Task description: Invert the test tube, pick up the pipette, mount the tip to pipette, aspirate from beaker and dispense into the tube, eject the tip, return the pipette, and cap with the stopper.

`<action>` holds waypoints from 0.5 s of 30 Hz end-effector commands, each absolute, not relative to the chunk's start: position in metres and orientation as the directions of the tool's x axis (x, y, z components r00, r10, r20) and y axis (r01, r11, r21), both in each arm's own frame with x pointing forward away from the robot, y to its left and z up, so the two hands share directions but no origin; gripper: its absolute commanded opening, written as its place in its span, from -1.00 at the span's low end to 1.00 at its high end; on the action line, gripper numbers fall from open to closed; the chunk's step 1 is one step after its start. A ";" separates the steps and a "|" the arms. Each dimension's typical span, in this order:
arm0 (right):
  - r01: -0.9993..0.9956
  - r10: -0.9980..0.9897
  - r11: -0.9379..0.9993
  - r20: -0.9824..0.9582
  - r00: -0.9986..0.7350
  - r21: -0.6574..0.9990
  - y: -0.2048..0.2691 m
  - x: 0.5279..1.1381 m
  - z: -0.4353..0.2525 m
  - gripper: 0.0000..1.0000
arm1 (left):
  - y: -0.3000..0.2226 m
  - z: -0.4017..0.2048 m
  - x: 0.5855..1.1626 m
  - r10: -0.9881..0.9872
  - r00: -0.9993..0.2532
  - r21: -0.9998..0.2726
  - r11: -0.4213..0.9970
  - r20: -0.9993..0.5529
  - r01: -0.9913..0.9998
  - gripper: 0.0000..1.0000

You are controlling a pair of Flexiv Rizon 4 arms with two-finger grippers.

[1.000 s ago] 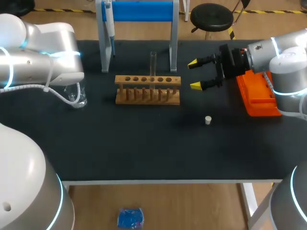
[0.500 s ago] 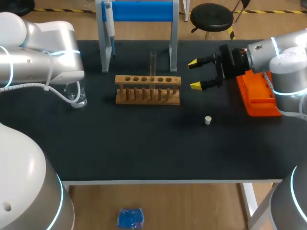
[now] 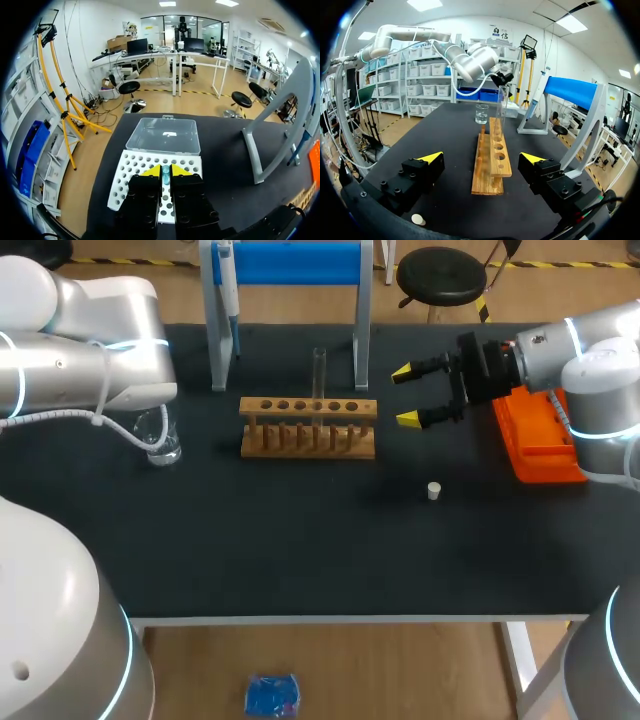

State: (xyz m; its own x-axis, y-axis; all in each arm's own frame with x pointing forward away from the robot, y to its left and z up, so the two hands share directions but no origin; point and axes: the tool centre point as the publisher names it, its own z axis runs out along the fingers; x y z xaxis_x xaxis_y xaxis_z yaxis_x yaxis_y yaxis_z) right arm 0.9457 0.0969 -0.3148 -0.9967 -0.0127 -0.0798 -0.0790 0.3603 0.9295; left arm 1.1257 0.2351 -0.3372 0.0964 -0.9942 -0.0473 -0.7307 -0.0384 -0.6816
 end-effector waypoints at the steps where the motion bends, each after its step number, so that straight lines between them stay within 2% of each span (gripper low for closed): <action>1: -0.080 -0.015 0.360 -0.080 -0.997 0.929 0.096 0.946 -0.315 1.00 | 0.236 -0.328 1.122 -0.994 0.095 -0.684 -0.037 -0.048 -0.729 -1.00; 15: -0.080 -0.015 0.360 -0.080 -0.997 0.929 0.096 0.946 -0.315 1.00 | 0.235 -0.289 1.120 -0.992 0.101 -0.722 -0.016 -0.074 -0.692 -1.00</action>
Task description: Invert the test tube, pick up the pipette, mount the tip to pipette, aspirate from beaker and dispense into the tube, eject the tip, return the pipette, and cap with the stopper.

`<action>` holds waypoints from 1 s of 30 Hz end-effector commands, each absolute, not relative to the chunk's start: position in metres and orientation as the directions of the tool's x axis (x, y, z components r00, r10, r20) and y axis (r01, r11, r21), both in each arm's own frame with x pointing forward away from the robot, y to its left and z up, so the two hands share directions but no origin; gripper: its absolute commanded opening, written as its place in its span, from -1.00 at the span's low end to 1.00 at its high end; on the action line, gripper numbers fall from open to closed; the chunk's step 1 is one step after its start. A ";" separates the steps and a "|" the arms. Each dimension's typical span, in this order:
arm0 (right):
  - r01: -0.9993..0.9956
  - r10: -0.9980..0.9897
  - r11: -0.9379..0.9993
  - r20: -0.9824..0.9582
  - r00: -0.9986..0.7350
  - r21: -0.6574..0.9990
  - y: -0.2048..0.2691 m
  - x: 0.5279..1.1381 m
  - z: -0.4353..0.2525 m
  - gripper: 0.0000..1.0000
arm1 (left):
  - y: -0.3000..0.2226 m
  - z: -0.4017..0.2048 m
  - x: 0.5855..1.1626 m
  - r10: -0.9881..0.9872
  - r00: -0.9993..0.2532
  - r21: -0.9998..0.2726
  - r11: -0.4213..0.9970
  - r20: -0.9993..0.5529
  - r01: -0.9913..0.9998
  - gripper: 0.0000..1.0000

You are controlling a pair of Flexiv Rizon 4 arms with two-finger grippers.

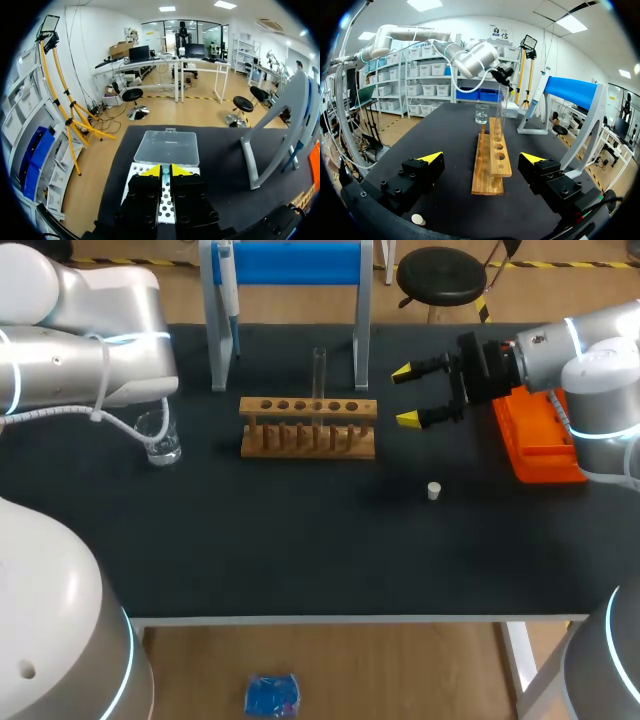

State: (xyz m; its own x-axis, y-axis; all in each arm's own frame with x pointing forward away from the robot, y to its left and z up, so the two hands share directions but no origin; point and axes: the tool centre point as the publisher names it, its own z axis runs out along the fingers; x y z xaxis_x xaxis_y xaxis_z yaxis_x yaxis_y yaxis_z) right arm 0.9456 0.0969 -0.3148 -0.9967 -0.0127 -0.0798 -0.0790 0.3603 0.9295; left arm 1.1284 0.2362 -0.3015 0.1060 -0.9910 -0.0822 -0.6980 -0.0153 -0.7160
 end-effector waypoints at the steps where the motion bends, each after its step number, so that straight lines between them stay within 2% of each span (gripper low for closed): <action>1: -0.080 -0.015 0.360 -0.080 -0.997 0.929 0.096 0.946 -0.315 1.00 | 0.235 -0.284 1.119 -0.992 0.100 -0.724 -0.016 -0.074 -0.689 -1.00; 8: -0.080 -0.015 0.360 -0.080 -0.997 0.929 0.096 0.946 -0.315 1.00 | 0.224 -0.243 1.105 -0.996 0.005 -0.750 0.066 -0.092 -0.658 -1.00; 16: -0.080 -0.015 0.360 -0.080 -0.997 0.929 0.096 0.946 -0.315 1.00 | 0.199 -0.199 1.076 -0.969 -0.222 -0.786 0.220 -0.107 -0.578 -1.00; 30: -0.080 -0.015 0.360 -0.080 -0.997 0.929 0.096 0.946 -0.315 1.00 | 0.140 -0.161 0.996 -0.823 -0.546 -0.750 0.459 -0.157 -0.476 -1.00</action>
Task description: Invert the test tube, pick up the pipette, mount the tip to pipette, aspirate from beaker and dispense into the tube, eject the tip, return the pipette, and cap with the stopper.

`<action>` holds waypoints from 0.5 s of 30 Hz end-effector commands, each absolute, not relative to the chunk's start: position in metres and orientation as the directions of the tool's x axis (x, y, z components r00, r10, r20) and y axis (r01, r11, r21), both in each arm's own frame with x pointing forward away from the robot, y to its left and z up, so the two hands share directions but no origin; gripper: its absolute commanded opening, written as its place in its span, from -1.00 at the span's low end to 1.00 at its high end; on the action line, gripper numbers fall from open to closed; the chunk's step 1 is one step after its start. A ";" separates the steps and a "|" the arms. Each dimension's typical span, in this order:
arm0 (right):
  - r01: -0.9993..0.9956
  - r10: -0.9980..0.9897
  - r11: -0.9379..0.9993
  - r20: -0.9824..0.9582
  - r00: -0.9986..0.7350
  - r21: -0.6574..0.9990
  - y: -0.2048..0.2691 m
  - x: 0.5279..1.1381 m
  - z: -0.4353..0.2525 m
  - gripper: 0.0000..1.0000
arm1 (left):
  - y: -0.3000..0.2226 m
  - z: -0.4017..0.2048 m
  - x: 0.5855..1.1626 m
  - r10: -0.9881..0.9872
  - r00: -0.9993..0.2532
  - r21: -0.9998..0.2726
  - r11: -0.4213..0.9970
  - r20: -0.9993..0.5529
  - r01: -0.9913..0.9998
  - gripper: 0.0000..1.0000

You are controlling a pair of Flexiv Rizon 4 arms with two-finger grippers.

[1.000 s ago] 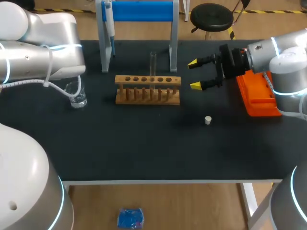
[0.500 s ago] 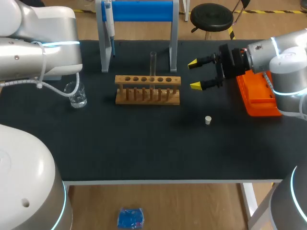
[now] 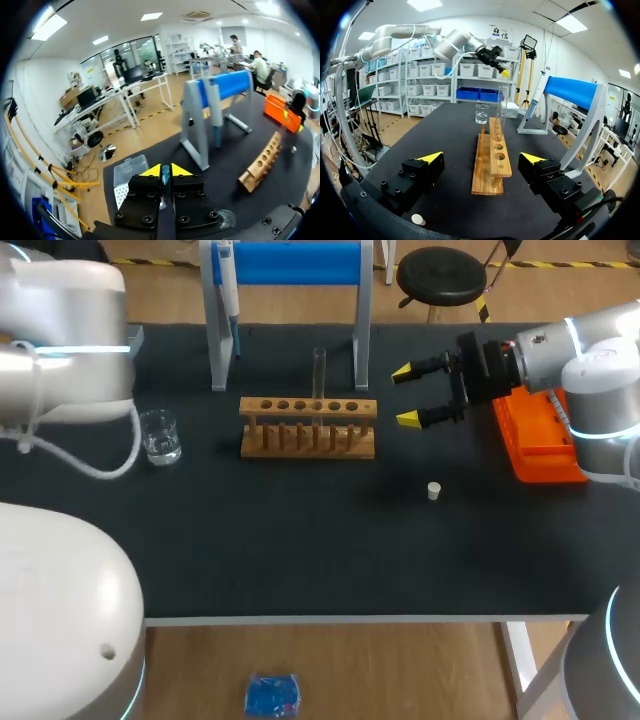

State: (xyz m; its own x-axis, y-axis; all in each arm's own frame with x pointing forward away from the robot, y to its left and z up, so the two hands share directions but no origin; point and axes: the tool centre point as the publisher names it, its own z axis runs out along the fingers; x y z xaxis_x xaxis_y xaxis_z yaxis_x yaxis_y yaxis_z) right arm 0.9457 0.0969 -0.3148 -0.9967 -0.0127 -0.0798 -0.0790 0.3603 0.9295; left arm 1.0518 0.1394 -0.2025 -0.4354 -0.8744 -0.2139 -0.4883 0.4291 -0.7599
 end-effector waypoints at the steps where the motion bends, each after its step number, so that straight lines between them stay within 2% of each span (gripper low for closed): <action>1: -0.080 -0.015 0.360 -0.080 -0.997 0.929 0.096 0.946 -0.315 1.00 | 0.135 -0.158 0.991 -0.811 -0.563 -0.745 0.475 -0.163 -0.468 -1.00; 8: -0.080 -0.015 0.360 -0.080 -0.997 0.929 0.096 0.946 -0.315 1.00 | 0.090 -0.141 0.950 -0.704 -0.688 -0.741 0.555 -0.175 -0.378 -1.00; 15: -0.080 -0.015 0.360 -0.080 -0.997 0.929 0.096 0.946 -0.315 1.00 | 0.053 -0.132 0.916 -0.621 -0.762 -0.734 0.602 -0.183 -0.315 -1.00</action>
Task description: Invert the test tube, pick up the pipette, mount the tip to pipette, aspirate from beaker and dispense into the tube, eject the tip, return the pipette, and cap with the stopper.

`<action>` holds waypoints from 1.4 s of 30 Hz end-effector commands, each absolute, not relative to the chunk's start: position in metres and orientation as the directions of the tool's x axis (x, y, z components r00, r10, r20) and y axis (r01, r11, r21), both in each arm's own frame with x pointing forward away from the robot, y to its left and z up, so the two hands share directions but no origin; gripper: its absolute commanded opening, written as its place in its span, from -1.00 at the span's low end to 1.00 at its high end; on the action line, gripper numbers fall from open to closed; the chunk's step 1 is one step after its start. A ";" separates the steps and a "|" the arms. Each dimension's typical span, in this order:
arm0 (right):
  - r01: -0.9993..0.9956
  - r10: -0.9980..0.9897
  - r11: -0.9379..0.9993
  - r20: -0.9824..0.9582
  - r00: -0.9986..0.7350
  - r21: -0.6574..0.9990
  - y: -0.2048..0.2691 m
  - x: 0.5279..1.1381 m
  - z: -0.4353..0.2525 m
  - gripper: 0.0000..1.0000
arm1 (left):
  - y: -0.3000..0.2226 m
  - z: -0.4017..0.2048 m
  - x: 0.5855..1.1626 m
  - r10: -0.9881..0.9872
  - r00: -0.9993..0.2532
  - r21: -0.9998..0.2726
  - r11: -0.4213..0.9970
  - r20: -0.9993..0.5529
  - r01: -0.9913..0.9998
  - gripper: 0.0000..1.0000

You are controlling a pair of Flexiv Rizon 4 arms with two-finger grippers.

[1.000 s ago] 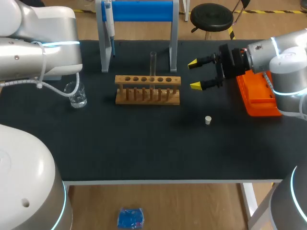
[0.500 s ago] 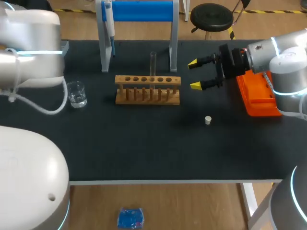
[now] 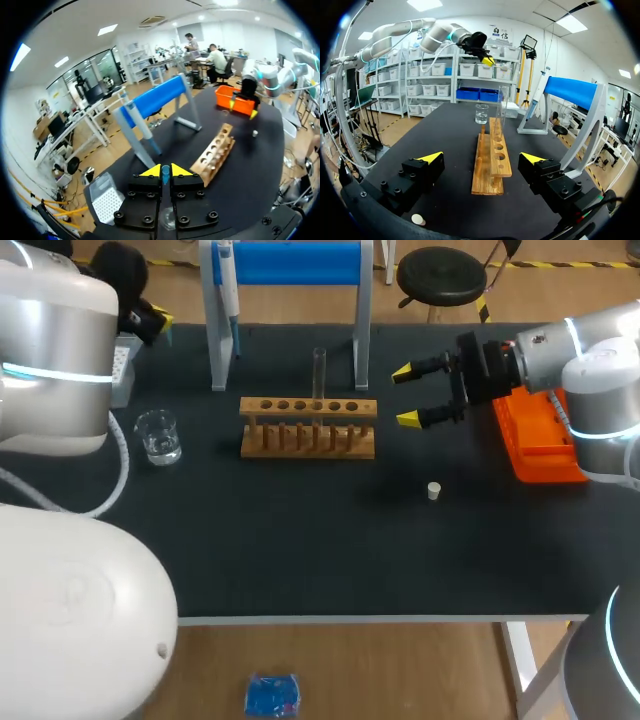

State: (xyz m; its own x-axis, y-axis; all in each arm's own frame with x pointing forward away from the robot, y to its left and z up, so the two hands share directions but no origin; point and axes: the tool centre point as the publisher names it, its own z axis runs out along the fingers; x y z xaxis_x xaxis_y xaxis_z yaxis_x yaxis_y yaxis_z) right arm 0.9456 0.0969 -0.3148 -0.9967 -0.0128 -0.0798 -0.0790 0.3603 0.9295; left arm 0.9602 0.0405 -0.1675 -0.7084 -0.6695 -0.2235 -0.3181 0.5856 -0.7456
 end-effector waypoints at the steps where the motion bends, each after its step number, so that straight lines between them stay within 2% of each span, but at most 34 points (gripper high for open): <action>1: -0.080 -0.015 0.360 -0.080 -0.997 0.929 0.096 0.946 -0.315 1.00 | 0.047 -0.130 0.911 -0.613 -0.770 -0.730 0.607 -0.178 -0.315 -1.00; 23: -0.080 -0.015 0.360 -0.080 -0.997 0.929 0.096 0.946 -0.315 1.00 | -0.067 -0.115 0.854 -0.459 -0.877 -0.616 0.734 -0.141 -0.285 -1.00; 42: -0.080 -0.015 0.360 -0.080 -0.997 0.929 0.096 0.946 -0.315 1.00 | -0.147 -0.110 0.836 -0.339 -0.936 -0.671 0.717 -0.096 -0.191 -1.00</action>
State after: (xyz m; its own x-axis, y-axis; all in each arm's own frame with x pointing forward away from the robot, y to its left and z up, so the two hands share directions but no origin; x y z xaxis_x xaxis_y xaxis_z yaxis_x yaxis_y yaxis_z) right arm 0.9456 0.0969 -0.3148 -0.9967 -0.0127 -0.0798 -0.0790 0.3603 0.9295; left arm 0.8341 -0.1417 -0.1051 -0.9390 -0.3313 -0.0927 -0.1899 0.7238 -0.6633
